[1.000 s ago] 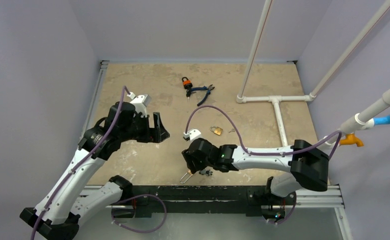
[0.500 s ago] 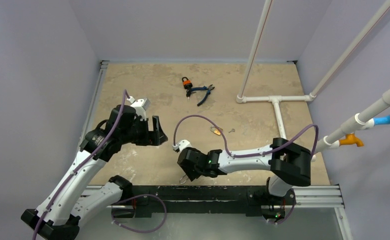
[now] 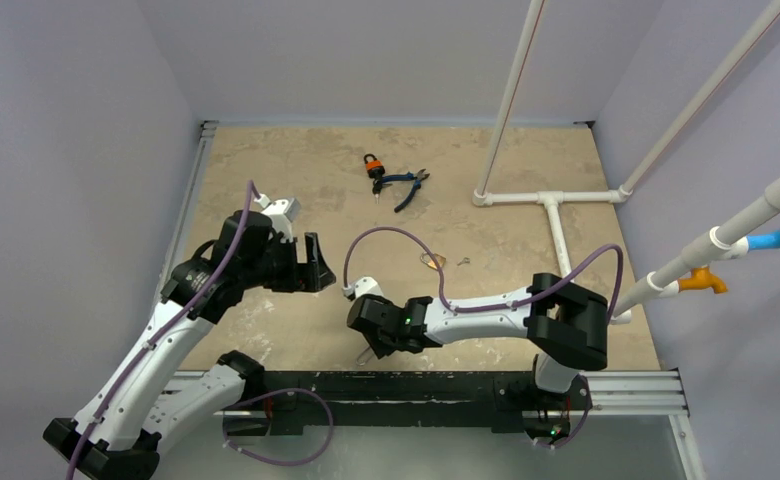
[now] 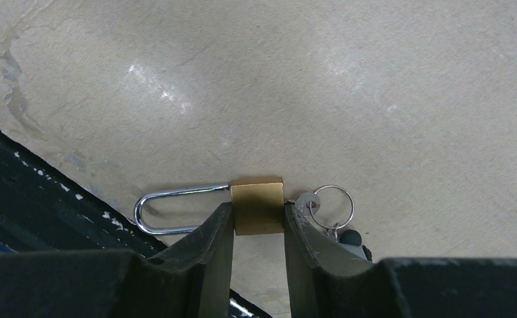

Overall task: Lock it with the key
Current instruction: Pick up the lock from the center of the board.

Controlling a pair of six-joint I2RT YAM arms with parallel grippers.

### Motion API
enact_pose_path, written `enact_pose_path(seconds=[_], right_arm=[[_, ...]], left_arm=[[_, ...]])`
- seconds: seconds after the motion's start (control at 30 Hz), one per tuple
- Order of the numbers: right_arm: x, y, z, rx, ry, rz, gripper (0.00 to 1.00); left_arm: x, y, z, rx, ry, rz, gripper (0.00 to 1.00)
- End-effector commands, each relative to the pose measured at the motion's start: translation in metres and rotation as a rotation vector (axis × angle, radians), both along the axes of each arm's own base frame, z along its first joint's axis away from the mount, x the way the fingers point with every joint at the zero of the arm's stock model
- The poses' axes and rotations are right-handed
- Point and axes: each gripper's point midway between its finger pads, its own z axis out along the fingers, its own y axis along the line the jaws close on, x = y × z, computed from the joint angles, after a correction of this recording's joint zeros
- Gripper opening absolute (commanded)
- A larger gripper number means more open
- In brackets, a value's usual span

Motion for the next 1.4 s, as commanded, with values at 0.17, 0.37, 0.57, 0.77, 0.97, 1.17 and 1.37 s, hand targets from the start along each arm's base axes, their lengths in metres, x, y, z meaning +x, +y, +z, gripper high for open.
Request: enact_pose_path(seconds=[0.17,0.37,0.57,0.77,0.97,1.17,1.37], right_arm=[[0.048,0.003,0.074,0.280,-0.063,-0.265,0.00],[0.079,0.003,0.143,0.494,-0.197,-0.384,0.00],[0.094,0.005,0.182,0.592,-0.281,-0.435,0.00],[0.102,0.005,0.206,0.632,-0.321,-0.461,0.00],[0.104,0.004,0.215,0.660,-0.334,-0.467,0.00],[0.103,0.004,0.216,0.658,-0.335,-0.466,0.00],[0.104,0.004,0.218,0.661,-0.341,-0.466,0.00]], left_arm=[[-0.002,-0.021,-0.003,-0.127,0.047,-0.019,0.75],[-0.007,-0.047,-0.014,-0.294,0.149,-0.026,0.69],[-0.005,-0.062,0.003,-0.428,0.163,-0.020,0.65],[-0.004,-0.063,0.008,-0.443,0.166,-0.012,0.55],[0.000,-0.063,0.004,-0.444,0.169,0.012,0.49],[0.009,-0.065,0.005,-0.453,0.151,0.034,0.41],[0.015,-0.066,0.001,-0.446,0.153,0.041,0.33]])
